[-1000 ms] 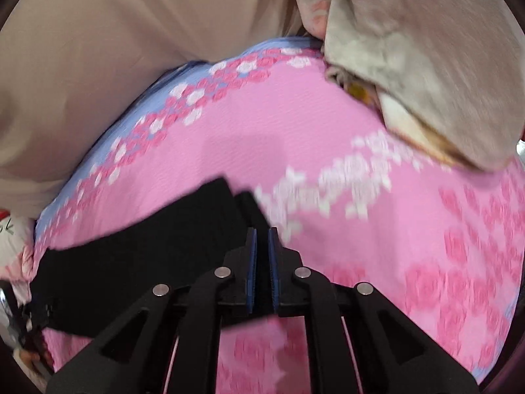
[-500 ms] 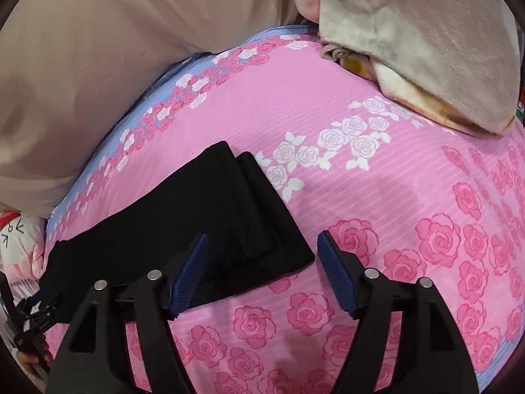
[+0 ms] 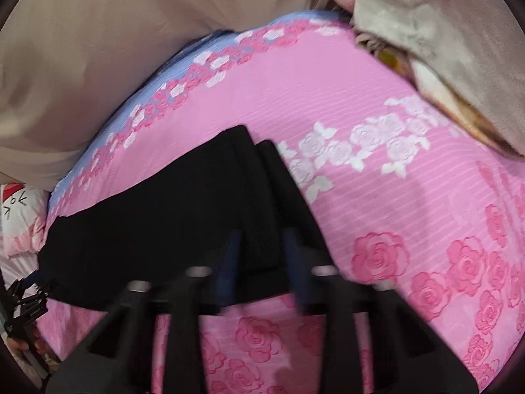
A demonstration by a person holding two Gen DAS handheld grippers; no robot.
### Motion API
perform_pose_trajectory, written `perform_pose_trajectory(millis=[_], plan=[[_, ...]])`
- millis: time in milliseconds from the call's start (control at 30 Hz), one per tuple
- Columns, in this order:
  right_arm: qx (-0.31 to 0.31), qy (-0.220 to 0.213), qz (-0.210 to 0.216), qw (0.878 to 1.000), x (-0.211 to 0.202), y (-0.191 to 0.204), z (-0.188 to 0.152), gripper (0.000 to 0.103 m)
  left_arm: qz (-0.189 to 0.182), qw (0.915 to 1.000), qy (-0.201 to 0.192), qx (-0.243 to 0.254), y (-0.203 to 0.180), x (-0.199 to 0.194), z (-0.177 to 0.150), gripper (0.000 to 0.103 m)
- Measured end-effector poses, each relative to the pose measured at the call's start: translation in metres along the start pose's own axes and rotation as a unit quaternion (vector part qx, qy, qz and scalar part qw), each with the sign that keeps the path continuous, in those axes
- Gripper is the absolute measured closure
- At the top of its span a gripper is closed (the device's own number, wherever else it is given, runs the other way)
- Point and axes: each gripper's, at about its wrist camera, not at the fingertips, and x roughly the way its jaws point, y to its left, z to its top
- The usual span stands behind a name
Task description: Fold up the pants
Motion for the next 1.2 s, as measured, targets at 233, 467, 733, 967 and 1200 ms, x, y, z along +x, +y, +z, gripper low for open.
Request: perform_pose_trajectory(millis=[233,467,733,967,1200], plan=[[-0.021,-0.02,-0.019,0.999,-0.035,-0.006,0.006,0.092,-0.001,1.0,0.001,-0.001,-0.002,-0.003,0.0,0.017],[-0.023,-0.006,-0.047,0.999,-0.03,-0.013,0.003,0.083,0.003,0.9999,0.012,-0.001,-0.004,0.001,-0.003,0.017],[-0.052,-0.038,-0.003,0.998,-0.025,0.036,0.024,0.083,-0.001,0.9998,0.022,-0.004,-0.001,0.007,-0.012,0.017],[0.0,-0.019,-0.051,0.999,-0.01,-0.006,0.027,0.092,0.002,0.9992,0.033,-0.02,0.004,0.009,-0.018,0.017],[0.143,-0.043,0.001,0.989,-0.074,-0.029,-0.036,0.05,0.022,0.9973,0.032,-0.062,0.051,0.012,-0.033,0.017]])
